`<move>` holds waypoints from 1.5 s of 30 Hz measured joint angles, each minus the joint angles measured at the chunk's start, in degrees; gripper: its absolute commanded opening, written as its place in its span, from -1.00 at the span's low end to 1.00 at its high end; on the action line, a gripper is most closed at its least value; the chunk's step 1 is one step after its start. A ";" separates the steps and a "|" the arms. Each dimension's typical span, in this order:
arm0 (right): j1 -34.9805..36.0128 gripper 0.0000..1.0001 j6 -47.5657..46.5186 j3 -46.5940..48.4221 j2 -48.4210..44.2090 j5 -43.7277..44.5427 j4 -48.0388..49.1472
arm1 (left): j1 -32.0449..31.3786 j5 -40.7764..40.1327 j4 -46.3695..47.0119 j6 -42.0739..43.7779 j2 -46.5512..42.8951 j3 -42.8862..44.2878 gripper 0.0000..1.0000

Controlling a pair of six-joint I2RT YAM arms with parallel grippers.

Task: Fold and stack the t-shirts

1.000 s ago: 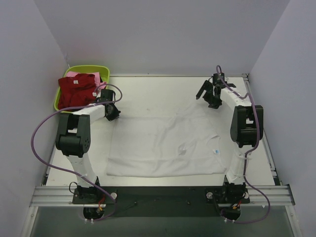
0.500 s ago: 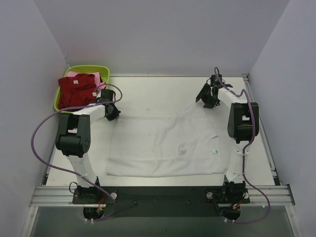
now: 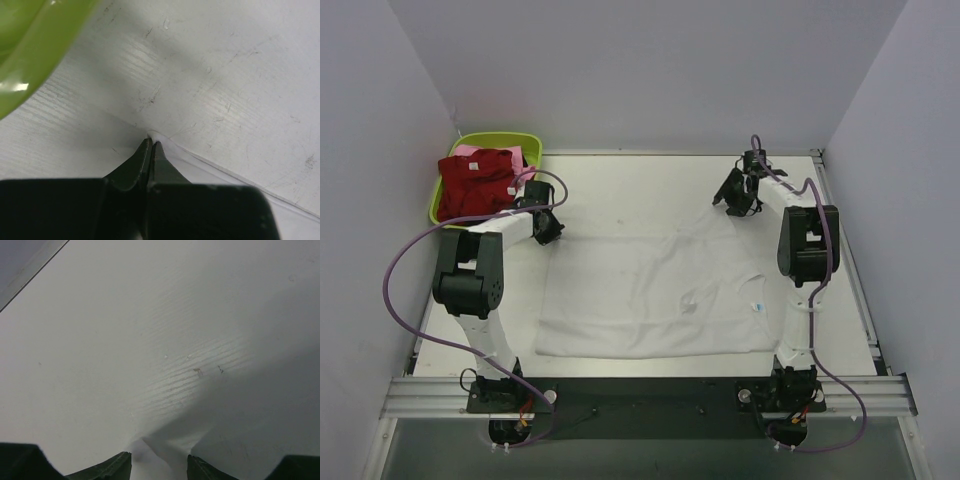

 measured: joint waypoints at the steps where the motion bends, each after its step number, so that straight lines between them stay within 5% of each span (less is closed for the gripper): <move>1: 0.17 -0.15 0.04 0.07 0.04 -0.02 0.02 | 0.00 0.00 0.02 0.00 0.00 0.00 -1.00; 9: 0.98 -0.59 0.90 0.22 0.81 -1.01 0.22 | 0.00 -0.26 0.00 -0.15 0.00 0.00 -1.00; 12: 0.98 -1.00 1.01 0.20 0.90 -1.01 -0.04 | 0.00 -0.26 0.00 -0.20 0.00 0.00 -1.00; 26: 2.54 -1.00 -2.89 -4.33 -3.28 3.48 0.44 | 0.04 -1.18 -1.07 -0.61 -1.29 -0.81 -1.00; 45: 4.37 -1.00 -5.60 -29.94 -43.06 10.10 0.66 | 0.15 -2.47 -4.61 -1.16 -23.78 -12.17 -1.00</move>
